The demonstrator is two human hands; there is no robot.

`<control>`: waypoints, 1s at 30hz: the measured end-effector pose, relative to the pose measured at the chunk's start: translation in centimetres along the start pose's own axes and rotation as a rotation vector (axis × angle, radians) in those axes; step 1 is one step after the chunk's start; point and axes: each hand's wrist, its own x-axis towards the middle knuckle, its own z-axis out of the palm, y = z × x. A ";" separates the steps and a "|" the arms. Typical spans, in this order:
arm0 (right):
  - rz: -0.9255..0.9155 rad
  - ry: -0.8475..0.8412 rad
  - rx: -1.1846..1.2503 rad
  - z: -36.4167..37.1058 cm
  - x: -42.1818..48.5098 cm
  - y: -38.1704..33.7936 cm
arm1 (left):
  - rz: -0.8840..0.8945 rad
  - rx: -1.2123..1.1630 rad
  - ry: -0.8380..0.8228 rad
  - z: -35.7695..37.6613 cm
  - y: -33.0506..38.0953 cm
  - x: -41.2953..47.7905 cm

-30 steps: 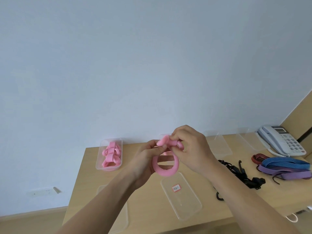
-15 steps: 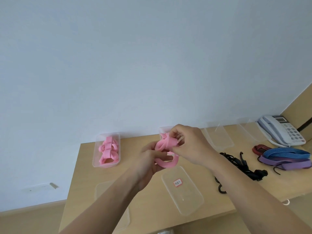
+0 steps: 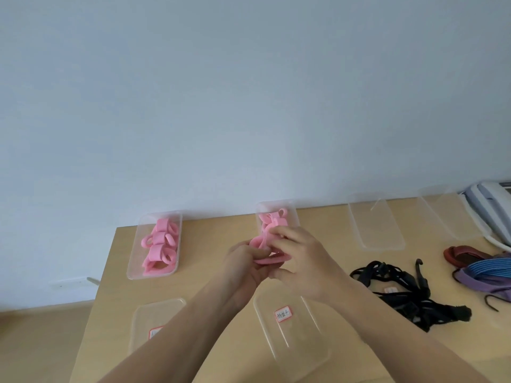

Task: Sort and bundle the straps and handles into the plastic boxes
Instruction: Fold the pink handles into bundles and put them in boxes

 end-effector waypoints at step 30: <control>0.139 -0.278 -0.208 2.7 3.6 10.0 | 0.087 0.899 0.526 -1.9 -2.3 7.2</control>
